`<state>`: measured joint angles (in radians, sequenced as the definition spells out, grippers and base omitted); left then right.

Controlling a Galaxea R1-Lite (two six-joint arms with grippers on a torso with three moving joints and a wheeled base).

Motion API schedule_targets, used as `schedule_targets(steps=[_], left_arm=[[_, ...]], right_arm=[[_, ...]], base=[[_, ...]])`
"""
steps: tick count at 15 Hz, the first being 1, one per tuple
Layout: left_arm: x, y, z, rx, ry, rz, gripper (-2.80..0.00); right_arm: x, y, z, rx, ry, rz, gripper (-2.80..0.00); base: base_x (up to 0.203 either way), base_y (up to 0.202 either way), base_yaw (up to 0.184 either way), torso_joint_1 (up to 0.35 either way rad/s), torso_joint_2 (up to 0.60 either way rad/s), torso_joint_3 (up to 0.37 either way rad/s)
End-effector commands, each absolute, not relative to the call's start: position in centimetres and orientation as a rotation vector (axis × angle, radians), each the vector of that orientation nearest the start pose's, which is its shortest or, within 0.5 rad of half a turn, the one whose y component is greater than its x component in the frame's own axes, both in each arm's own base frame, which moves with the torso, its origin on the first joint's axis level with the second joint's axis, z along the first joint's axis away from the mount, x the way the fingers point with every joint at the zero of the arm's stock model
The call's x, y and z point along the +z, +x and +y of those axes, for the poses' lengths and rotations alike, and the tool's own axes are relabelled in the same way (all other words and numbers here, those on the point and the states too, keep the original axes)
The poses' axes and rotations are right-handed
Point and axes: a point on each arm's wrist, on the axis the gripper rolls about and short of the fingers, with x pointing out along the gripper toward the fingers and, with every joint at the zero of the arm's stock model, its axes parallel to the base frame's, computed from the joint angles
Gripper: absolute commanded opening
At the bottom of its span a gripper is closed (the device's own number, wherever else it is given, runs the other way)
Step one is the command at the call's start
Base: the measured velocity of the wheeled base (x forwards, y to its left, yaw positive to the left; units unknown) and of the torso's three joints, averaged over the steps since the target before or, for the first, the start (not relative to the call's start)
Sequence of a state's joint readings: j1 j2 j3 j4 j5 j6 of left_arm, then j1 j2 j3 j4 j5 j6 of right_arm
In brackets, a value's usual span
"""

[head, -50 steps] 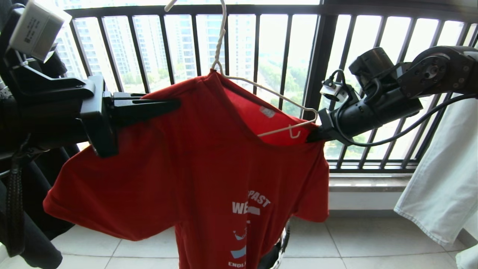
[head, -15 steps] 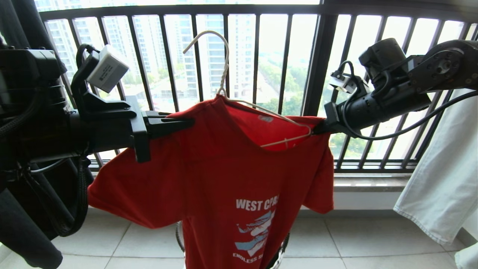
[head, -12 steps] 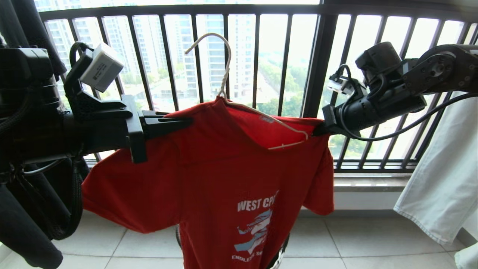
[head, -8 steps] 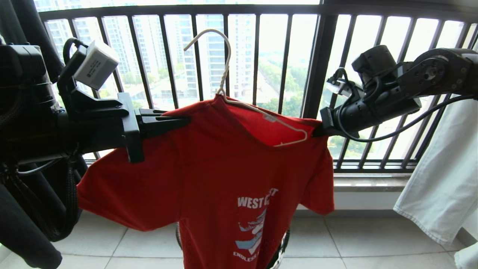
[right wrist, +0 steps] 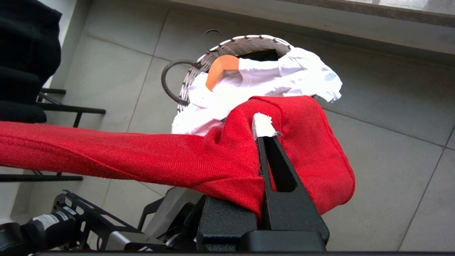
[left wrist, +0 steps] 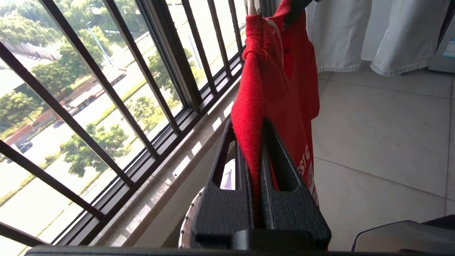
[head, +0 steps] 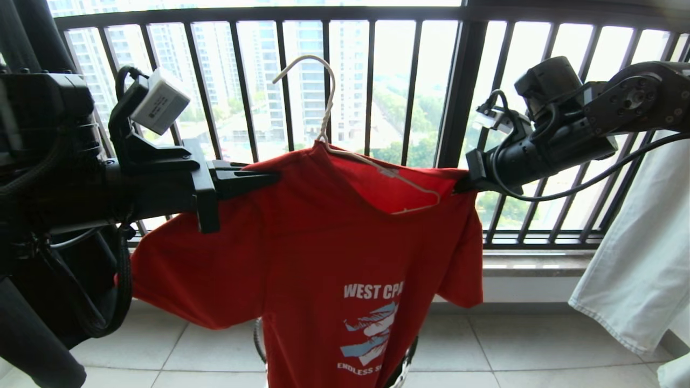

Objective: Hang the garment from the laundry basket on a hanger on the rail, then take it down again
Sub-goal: Hang the clothes on the clothes rack

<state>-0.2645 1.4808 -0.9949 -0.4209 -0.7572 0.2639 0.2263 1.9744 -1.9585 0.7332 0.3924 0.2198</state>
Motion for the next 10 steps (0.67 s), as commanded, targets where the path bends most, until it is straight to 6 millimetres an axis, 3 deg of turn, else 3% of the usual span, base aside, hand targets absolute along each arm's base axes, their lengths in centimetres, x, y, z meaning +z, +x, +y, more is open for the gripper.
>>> schedule_targets(steps=[1, 10], left_arm=[[27.4, 25.1, -8.4, -1.029, 0.221, -0.057, -2.80], [27.4, 24.6, -9.2, -1.072, 0.199, -0.049, -2.80]], right_arm=[[28.6, 35.0, 9.3, 0.519, 0.264, 0.809, -2.80], [30.0, 33.4, 11.9, 0.604, 0.229, 0.763, -2.80]], base=[[0.000, 0.000, 0.000, 0.000, 0.00, 0.000], [0.000, 0.000, 0.000, 0.000, 0.00, 0.000]])
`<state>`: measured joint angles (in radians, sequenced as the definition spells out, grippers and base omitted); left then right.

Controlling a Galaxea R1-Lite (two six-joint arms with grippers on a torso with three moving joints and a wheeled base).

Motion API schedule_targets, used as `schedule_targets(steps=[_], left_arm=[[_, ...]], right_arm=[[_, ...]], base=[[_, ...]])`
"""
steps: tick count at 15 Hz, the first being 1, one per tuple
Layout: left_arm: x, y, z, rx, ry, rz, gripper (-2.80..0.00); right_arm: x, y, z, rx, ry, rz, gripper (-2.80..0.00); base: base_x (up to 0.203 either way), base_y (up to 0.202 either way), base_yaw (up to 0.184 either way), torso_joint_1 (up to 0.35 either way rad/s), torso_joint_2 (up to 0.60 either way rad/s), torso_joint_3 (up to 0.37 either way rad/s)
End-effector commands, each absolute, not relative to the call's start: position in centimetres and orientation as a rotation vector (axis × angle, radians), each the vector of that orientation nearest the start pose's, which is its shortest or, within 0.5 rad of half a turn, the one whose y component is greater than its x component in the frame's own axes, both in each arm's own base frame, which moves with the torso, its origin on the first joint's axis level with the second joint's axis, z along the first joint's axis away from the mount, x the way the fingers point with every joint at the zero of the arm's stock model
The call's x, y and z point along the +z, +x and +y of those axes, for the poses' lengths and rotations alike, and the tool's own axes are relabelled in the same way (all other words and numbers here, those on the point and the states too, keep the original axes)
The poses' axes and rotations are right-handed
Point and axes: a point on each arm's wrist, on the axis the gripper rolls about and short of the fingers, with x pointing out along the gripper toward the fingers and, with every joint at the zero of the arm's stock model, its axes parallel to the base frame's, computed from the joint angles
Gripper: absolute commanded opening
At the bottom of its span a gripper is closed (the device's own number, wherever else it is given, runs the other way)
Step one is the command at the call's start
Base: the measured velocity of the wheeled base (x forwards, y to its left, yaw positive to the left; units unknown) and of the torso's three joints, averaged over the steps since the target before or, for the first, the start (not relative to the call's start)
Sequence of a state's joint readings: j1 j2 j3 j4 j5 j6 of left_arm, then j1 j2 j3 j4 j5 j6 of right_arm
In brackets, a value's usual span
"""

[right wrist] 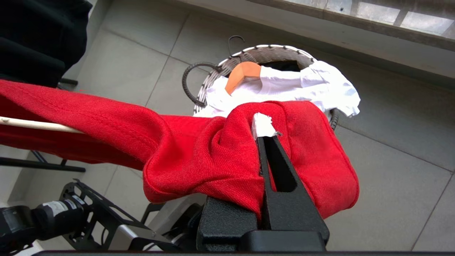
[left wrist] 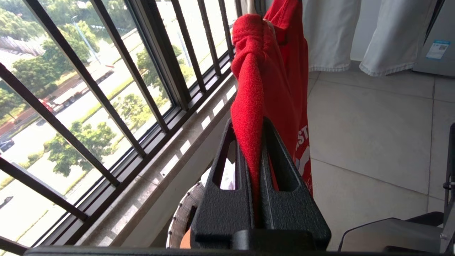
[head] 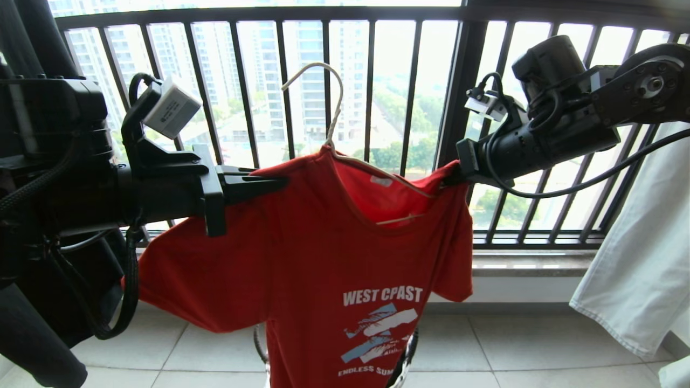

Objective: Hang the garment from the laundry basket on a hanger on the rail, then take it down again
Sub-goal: Hang the clothes on the clothes rack

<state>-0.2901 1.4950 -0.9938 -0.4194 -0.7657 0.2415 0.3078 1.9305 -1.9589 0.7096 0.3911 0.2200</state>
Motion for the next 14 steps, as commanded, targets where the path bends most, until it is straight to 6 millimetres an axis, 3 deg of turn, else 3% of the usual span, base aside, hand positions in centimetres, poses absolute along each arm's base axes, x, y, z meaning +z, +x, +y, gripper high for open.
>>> schedule_targets(steps=[1, 14], left_arm=[[27.3, 24.6, -9.3, -1.075, 0.199, -0.047, -2.80], [25.6, 25.5, -12.0, -1.156, 0.166, 0.023, -2.80]], right_arm=[[30.1, 33.2, 12.0, 0.608, 0.228, 0.760, -2.80], [32.4, 30.6, 14.3, 0.685, 0.151, 0.656, -2.80]], base=[[0.000, 0.000, 0.000, 0.000, 0.00, 0.000], [0.000, 0.000, 0.000, 0.000, 0.00, 0.000]])
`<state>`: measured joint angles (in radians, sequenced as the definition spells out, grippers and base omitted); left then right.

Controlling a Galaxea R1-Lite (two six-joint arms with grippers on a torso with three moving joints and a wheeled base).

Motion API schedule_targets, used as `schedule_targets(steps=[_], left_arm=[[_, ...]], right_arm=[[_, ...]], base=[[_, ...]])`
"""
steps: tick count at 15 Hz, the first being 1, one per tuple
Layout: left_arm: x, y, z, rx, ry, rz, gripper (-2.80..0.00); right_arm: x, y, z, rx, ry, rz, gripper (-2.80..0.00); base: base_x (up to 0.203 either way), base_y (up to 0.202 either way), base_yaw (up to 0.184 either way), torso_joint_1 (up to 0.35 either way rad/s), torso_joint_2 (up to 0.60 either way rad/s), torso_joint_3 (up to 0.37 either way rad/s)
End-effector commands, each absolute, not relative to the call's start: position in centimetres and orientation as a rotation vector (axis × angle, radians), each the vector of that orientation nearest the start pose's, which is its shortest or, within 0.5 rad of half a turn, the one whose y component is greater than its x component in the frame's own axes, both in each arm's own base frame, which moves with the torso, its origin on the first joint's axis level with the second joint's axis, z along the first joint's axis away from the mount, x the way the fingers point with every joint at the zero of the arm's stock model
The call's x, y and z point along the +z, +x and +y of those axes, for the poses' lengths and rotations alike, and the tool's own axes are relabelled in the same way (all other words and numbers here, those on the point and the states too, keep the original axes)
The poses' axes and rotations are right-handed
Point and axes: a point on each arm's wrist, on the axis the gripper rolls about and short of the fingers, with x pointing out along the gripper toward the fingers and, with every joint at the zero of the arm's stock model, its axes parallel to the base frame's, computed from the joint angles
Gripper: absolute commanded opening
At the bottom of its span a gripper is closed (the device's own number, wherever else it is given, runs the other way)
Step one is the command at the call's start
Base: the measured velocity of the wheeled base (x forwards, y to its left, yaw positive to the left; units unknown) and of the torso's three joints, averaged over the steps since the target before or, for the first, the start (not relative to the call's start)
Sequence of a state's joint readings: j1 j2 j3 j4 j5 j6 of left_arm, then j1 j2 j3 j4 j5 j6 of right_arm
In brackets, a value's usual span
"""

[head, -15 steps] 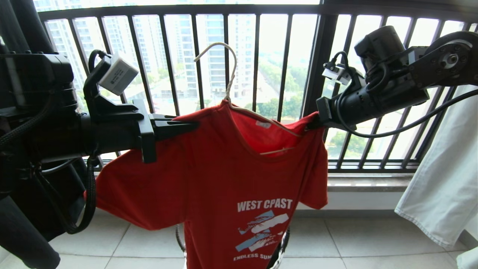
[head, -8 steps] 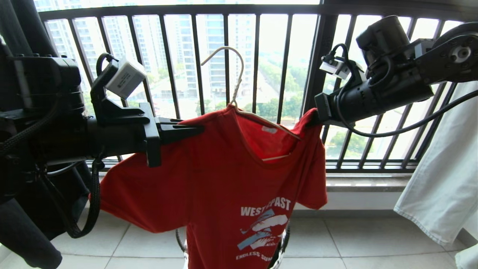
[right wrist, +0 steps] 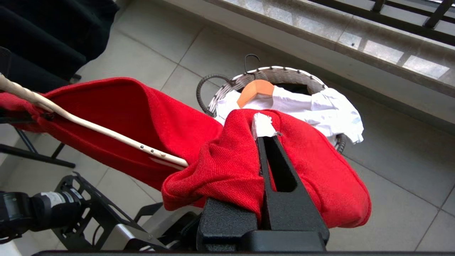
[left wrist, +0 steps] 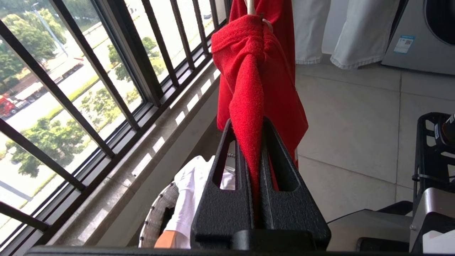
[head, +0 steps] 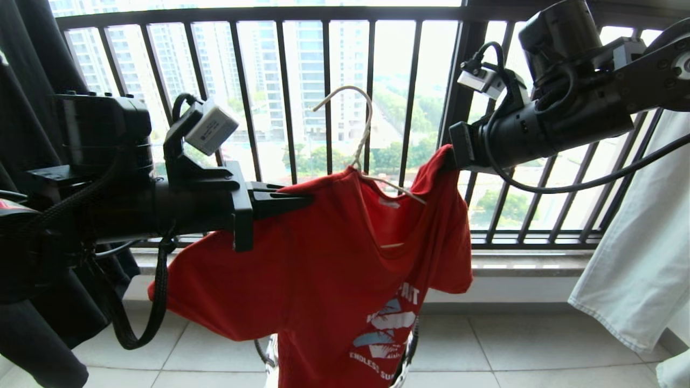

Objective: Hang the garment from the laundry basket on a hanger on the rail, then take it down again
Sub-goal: Hang the clothes on the clothes rack

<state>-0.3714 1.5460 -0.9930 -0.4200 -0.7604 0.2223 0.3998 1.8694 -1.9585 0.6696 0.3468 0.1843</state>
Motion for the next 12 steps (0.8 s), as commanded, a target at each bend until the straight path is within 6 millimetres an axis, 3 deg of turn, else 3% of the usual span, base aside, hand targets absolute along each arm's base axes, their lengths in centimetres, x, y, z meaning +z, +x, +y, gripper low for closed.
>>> schedule_targets(steps=[1, 7, 12], left_arm=[[25.5, 25.7, -12.1, -1.157, 0.155, 0.033, -2.80], [26.2, 26.5, -12.8, -1.106, 0.088, 0.028, -2.80], [25.5, 28.1, -15.3, -0.984, 0.023, -0.036, -2.80]], right_arm=[[32.5, 30.3, 14.8, 0.701, 0.145, 0.656, -2.80], [33.1, 29.3, 16.4, 0.683, 0.108, 0.605, -2.80], [33.9, 29.7, 18.7, 0.625, 0.092, 0.438, -2.80]], base=[[0.000, 0.000, 0.000, 0.000, 0.00, 0.000], [0.000, 0.000, 0.000, 0.000, 0.00, 0.000], [0.000, 0.000, 0.000, 0.000, 0.00, 0.000]])
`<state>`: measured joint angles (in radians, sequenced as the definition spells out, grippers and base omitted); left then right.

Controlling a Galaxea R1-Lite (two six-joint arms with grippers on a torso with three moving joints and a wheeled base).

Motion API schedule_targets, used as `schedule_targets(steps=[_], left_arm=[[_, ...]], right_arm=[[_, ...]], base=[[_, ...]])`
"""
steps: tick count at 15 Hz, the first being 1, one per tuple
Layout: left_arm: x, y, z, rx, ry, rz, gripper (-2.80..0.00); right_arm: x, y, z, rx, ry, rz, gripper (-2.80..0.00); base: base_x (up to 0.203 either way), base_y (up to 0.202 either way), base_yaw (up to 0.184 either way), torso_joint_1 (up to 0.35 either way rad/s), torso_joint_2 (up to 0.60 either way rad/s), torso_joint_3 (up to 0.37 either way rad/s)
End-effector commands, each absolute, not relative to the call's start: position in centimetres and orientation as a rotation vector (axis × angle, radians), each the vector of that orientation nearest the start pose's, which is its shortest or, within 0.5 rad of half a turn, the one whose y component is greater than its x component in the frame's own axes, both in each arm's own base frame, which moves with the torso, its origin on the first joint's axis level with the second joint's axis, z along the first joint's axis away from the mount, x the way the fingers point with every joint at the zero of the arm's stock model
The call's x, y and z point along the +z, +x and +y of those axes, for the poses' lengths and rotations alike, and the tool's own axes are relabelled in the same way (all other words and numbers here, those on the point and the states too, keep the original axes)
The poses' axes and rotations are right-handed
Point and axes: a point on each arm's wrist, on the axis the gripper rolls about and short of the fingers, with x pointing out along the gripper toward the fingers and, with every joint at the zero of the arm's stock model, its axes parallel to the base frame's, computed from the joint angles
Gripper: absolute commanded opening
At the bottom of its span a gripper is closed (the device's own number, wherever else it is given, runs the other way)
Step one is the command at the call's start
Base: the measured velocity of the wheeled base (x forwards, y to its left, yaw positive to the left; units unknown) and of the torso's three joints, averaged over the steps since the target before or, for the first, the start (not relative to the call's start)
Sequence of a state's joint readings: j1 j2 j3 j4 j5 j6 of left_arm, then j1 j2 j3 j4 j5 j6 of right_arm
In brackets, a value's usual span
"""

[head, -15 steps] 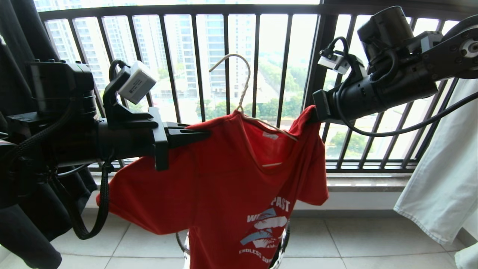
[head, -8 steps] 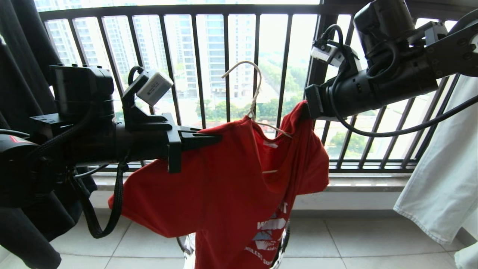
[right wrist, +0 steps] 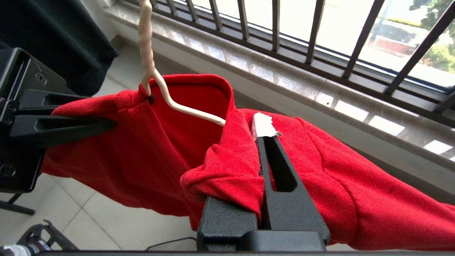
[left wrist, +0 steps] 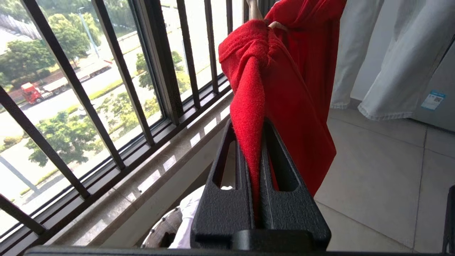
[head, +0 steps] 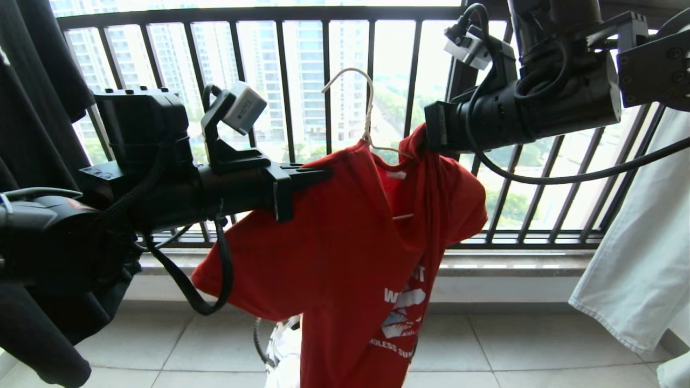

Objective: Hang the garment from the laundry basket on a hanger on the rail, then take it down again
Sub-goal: Hang the clothes on the clothes rack

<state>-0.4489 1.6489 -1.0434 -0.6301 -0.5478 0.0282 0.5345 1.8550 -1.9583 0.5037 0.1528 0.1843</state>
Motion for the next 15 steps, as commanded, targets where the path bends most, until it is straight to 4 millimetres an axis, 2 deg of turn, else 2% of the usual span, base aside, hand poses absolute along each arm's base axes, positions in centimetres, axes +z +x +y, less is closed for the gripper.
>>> schedule_targets(steps=[1, 4, 7, 12, 15], left_arm=[[25.4, 28.3, -15.8, -0.956, 0.022, -0.042, -2.80], [24.8, 28.7, -16.8, -0.936, 0.025, -0.070, -2.80], [24.4, 28.6, -17.2, -0.947, 0.027, -0.098, -2.80], [24.0, 28.8, -17.8, -0.959, 0.021, -0.159, -2.80], [23.1, 29.5, -19.3, -0.906, 0.004, -0.240, -2.80]], right_arm=[[33.8, 30.0, 19.4, 0.585, 0.087, 0.399, -2.80], [34.1, 30.8, 21.0, 0.480, 0.098, 0.266, -2.80], [34.4, 31.5, 21.4, 0.376, 0.099, 0.173, -2.80], [34.4, 31.7, 21.3, 0.277, 0.073, 0.149, -2.80], [34.4, 31.7, 21.4, 0.247, 0.067, 0.145, -2.80]], base=[[0.000, 0.000, 0.000, 0.000, 0.00, 0.000], [0.000, 0.000, 0.000, 0.000, 0.00, 0.000], [0.000, 0.000, 0.000, 0.000, 0.00, 0.000], [0.000, 0.000, 0.000, 0.000, 0.00, 0.000], [0.000, 0.000, 0.000, 0.000, 0.00, 0.000]])
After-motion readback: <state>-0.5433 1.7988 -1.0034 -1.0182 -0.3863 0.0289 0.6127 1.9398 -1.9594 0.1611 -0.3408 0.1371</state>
